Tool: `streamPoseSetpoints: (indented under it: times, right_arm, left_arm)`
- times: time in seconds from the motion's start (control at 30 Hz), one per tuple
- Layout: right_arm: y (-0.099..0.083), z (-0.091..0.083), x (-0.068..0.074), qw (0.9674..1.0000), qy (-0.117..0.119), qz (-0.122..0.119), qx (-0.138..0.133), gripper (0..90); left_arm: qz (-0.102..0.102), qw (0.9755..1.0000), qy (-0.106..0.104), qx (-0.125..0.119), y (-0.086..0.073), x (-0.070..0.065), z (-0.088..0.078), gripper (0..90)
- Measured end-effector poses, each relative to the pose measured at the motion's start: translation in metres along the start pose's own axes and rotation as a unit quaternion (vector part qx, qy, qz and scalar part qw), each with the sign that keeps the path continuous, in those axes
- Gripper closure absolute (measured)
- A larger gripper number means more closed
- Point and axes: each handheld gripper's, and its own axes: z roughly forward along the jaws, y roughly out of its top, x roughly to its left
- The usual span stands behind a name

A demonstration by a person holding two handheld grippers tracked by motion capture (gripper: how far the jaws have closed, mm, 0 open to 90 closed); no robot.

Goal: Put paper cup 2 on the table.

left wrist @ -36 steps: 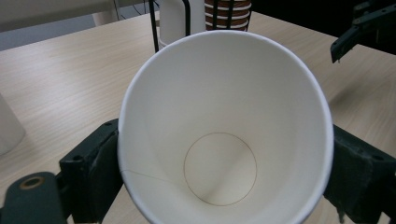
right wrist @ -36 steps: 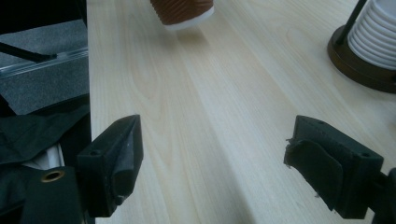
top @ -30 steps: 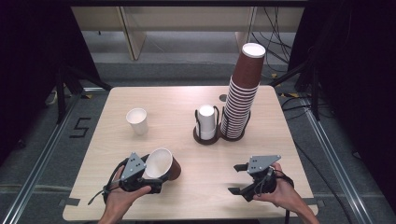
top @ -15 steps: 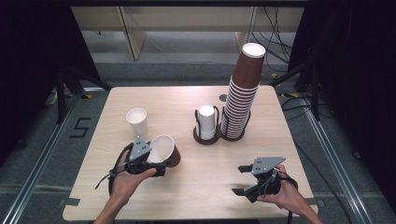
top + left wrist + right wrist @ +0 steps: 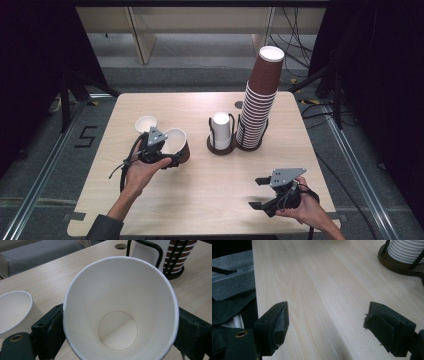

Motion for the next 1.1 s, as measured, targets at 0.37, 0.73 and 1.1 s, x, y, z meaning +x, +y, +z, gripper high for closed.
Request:
streamPoseSetpoints:
  times: [0.37,0.73,1.1]
  right_arm:
    - [-0.001,0.003,0.001,1.0,0.003,0.001,0.008,19.2]
    - [-0.002,0.005,0.0,0.9999,0.007,-0.002,0.008,19.2]
    - [-0.003,0.006,0.001,0.9999,0.01,-0.004,0.011,19.2]
  left_arm:
    - [0.0,0.9979,0.03,0.058,0.021,0.017,0.032,10.9]
    - [-0.019,0.9952,0.06,0.075,0.027,0.023,0.063,10.8]
    - [-0.039,0.9927,0.083,0.078,0.028,0.029,0.076,10.0]
